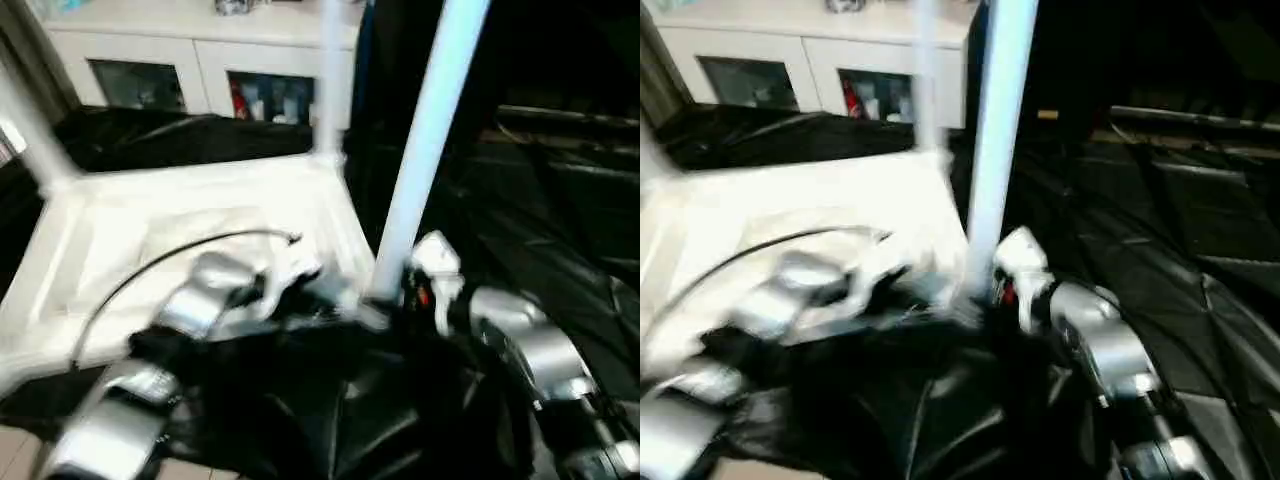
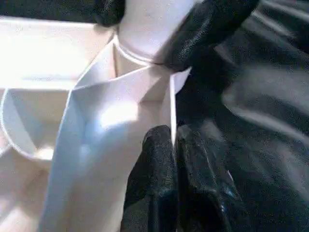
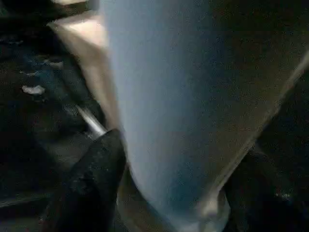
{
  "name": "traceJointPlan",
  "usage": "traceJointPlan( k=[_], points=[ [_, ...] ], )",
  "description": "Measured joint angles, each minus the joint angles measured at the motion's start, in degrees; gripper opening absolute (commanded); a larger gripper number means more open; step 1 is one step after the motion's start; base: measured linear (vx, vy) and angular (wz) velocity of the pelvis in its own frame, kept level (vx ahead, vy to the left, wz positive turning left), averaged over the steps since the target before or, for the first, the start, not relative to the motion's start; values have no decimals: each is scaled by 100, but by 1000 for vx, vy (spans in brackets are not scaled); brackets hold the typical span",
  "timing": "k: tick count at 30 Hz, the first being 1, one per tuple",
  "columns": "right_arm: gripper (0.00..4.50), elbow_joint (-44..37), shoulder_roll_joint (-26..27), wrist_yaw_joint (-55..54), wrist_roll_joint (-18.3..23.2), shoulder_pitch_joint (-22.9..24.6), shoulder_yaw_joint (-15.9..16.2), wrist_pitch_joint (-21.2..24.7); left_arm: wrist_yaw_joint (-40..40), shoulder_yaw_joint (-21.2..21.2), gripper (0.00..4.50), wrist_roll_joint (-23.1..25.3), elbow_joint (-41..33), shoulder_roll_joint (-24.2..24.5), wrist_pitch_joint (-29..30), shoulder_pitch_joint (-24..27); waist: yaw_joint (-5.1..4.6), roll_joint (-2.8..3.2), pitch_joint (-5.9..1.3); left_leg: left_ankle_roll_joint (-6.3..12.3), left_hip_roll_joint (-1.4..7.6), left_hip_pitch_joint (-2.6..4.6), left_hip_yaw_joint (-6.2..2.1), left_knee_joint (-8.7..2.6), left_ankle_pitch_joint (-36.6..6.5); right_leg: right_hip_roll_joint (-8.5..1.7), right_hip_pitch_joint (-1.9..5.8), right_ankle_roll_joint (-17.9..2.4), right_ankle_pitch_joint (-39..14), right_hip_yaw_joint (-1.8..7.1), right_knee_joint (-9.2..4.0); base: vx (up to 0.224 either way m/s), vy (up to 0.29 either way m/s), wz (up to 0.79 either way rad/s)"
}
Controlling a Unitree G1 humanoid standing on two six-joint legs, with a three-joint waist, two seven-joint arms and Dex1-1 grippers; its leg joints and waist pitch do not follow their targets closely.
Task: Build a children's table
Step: Rotate leg to tighten
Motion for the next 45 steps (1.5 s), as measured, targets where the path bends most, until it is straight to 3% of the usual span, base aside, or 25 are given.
traceJointPlan(
  k=[6, 10, 13, 20, 24, 29, 34, 39, 40, 45],
  points=[
    [300, -340, -375, 700, 211, 132, 199, 152, -523, -130, 0, -64, -123, 151, 3, 64, 63, 5, 9, -1, -1, 0, 1, 21, 0, -3, 6, 0, 1, 11, 7, 0, 0, 0],
    [266, -542, -551, 1019, 285, 212, 286, 238, -762, -181, 0, -139, -329, 262, 118, 157, 94, 5, 9, -1, -1, -1, 0, 19, 0, -3, 6, 1, 0, 9, 8, 0, 0, 0],
    [239, -551, -542, 1014, 292, 224, 275, 240, -755, -177, 0, -140, -367, 266, 164, 165, 104, 0, 10, -1, -1, -1, 0, 23, 0, -3, 6, 1, 0, 10, 9, 0, 0, 0],
    [236, -495, -375, 886, 295, 256, 202, 233, -580, -67, 0, -136, -407, 225, 180, 244, 136, -13, 20, -1, 0, 3, -2, 33, 2, -3, 10, 0, 1, 11, 19, 0, 0, 0],
    [233, -391, 15, 183, 202, 281, -9, 237, -65, 45, 0, -85, -350, 146, 202, 238, 84, 4, 19, -2, 0, 14, -12, 41, 3, -2, 17, 20, -3, 11, 18, 0, 0, 0],
    [212, 208, 1086, -2231, -263, -63, -628, 312, 1580, 181, 0, 273, 361, -634, 92, -164, -33, 28, 4, -2, -6, 26, -16, 62, 3, -3, 34, 28, -3, 28, 4, 0, 0, 0],
    [203, 381, 1597, -3549, -417, -142, -921, 355, 2325, 218, 0, 337, 565, -1080, 149, -251, -78, 62, -15, -2, -9, 25, -19, 63, 3, -3, 45, 29, -2, 32, -3, 0, 0, 0],
    [203, 529, 1753, -3852, -579, -254, -993, 215, 2533, 231, 0, 406, 678, -1239, 168, -317, -81, 85, -30, -2, -9, 20, -20, 58, 3, -3, 45, 33, 0, 30, -1, 0, 0, 0],
    [256, 544, 1778, -3853, -579, -259, -1032, 195, 2528, 235, 0, 412, 685, -1245, 167, -328, -78, 84, -30, -2, -8, 19, -22, 56, 3, -3, 45, 33, 0, 28, -1, 0, 0, 0],
    [290, 510, 1636, -3392, -441, -258, -1029, 225, 2359, 221, 0, 399, 663, -1166, 131, -332, -81, 92, -30, -2, -8, 13, -21, 54, 3, -3, 41, 35, -1, 30, -5, 0, 0, 0]
  ],
)
